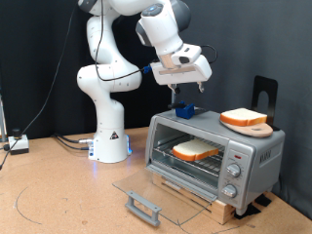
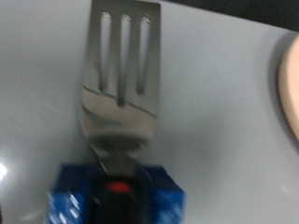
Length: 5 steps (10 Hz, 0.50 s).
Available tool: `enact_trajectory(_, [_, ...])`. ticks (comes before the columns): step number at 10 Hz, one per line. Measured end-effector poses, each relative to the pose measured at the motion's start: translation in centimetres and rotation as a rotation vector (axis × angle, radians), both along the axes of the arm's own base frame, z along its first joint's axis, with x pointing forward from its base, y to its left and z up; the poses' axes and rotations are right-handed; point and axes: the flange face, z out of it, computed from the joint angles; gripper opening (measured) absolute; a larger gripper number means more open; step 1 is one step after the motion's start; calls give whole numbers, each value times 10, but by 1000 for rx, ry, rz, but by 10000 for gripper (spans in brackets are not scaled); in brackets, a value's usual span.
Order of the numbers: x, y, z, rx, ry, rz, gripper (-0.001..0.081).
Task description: Make a piece of toast with the oven
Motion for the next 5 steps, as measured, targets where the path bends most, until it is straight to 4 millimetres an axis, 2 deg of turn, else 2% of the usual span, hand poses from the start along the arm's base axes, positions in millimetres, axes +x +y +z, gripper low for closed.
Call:
enact_trajectory(1, [4, -10, 0, 7, -34, -3, 809])
enact_trajectory(5, [18, -75, 2, -31, -52, -109, 809])
